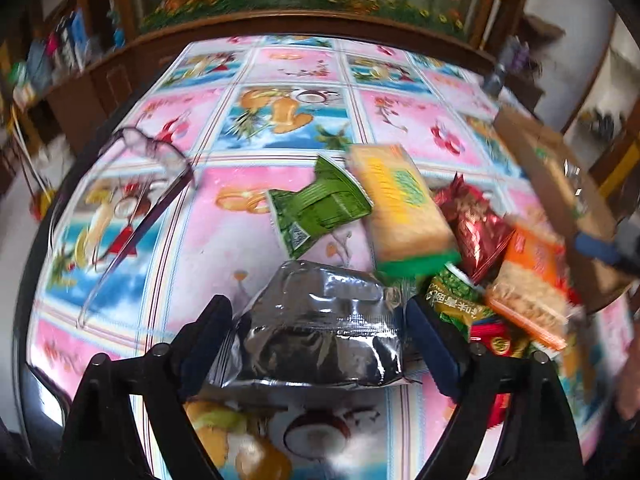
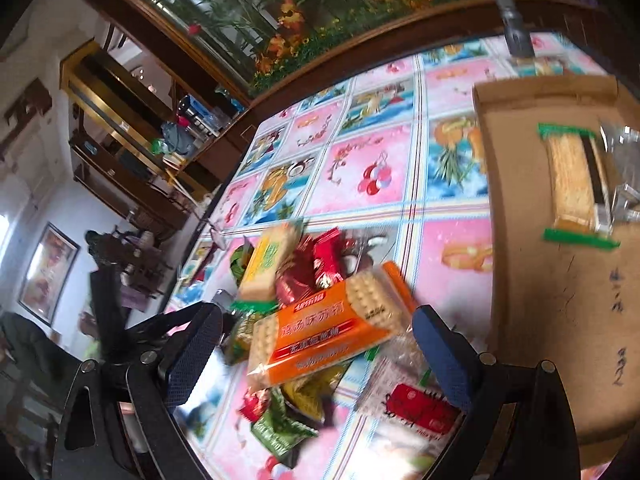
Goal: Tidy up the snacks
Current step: 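Grasp a second silver foil packet with the left tool while the right tool grasps the orange cracker pack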
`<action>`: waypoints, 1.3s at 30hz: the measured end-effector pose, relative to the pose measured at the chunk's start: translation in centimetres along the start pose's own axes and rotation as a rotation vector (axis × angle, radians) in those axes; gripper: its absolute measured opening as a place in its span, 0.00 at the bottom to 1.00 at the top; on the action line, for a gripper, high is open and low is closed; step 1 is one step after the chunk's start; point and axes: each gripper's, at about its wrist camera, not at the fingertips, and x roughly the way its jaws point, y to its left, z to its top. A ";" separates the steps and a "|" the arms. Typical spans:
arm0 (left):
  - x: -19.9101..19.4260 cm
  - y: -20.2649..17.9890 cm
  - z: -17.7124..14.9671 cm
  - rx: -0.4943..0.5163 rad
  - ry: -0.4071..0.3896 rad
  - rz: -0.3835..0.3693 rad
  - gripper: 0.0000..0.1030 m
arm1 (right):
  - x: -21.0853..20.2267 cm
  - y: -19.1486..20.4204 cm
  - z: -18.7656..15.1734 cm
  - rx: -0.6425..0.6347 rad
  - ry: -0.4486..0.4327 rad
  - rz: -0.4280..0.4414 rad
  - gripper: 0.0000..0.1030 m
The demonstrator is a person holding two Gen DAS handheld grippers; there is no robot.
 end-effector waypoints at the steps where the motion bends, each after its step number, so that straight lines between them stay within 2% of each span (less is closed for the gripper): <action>1: 0.3 0.0 -0.1 -0.001 -0.004 0.004 0.88 | -0.1 0.1 0.0 -0.004 -0.001 -0.002 0.96; 3: 0.8 1.0 -0.1 -0.061 -0.020 -0.033 0.88 | -0.3 0.3 -0.1 -0.021 -0.015 -0.038 0.96; 7: 0.6 1.0 -0.6 -0.058 -0.067 -0.023 0.86 | 0.2 0.3 -0.2 -0.024 0.002 -0.083 0.96; 9: 0.3 0.8 -0.9 -0.051 -0.082 -0.022 0.78 | 0.8 0.2 -0.4 -0.021 0.019 -0.116 0.96; 14: 0.0 1.6 -0.8 -0.088 -0.099 -0.073 0.74 | 0.8 0.2 -0.7 -0.014 0.037 -0.072 0.96; 18: -1.0 2.5 -0.6 -0.123 -0.141 -0.099 0.73 | 1.9 1.2 -1.1 -0.031 0.092 -0.033 0.96; 20: -1.6 2.6 -0.5 -0.131 -0.172 -0.097 0.73 | 2.5 1.8 -1.3 -0.061 0.100 -0.060 0.96; 25: -2.4 3.0 -0.3 -0.145 -0.216 -0.071 0.73 | 4.0 2.9 -0.6 -0.080 0.114 -0.158 0.96; 28: -2.6 3.2 -0.2 -0.148 -0.227 -0.066 0.73 | 5.6 4.1 0.6 -0.104 0.142 -0.256 0.96; 32: -3.0 3.0 -0.4 -0.132 -0.253 -0.037 0.74 | 8.2 6.5 1.2 -0.238 0.171 -0.437 0.96; 35: -2.8 2.9 -0.4 -0.130 -0.244 -0.041 0.74 | 9.1 7.1 0.0 -0.299 0.194 -0.499 0.95; 37: -2.7 2.9 -0.4 -0.130 -0.238 -0.050 0.74 | 9.3 6.9 -0.9 -0.335 0.201 -0.531 0.91; 39: -2.8 2.8 -0.4 -0.126 -0.242 -0.054 0.74 | 9.0 5.9 -1.5 -0.326 0.210 -0.513 0.68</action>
